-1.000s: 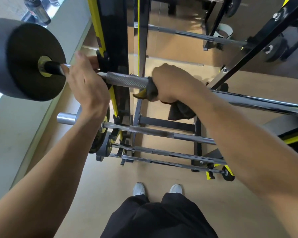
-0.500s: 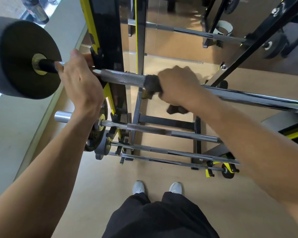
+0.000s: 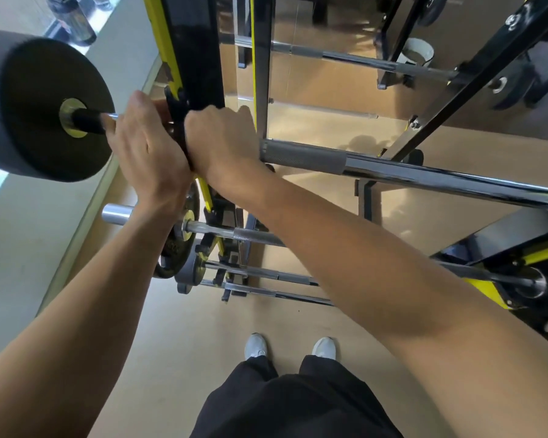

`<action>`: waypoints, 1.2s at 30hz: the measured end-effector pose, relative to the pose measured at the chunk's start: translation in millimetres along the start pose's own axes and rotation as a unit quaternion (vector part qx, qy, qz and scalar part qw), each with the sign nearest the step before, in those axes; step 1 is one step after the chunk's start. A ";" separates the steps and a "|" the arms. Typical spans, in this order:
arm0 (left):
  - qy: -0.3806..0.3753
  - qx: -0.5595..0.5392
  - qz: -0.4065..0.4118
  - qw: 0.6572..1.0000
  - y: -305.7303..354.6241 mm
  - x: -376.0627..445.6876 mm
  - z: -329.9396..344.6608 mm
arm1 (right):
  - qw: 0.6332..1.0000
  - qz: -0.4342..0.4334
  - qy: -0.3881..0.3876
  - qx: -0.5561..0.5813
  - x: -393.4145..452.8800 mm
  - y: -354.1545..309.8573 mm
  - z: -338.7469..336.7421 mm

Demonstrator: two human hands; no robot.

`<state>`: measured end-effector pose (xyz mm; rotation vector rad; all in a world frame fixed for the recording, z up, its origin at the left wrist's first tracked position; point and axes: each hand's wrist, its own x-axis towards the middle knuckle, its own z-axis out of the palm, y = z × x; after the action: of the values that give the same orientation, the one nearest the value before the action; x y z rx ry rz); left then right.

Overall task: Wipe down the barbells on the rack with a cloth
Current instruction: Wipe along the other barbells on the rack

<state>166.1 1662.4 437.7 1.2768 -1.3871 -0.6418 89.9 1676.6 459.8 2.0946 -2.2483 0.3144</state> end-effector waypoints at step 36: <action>-0.021 0.256 0.122 0.959 17.8 -34.0 -10.7 | 0.985 -0.001 0.103 -0.136 -84.7 81.6 20.7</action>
<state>164.3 1701.6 444.8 1.4606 -1.7829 -0.1373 17.7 1760.8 415.4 1.8365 -2.0400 0.2005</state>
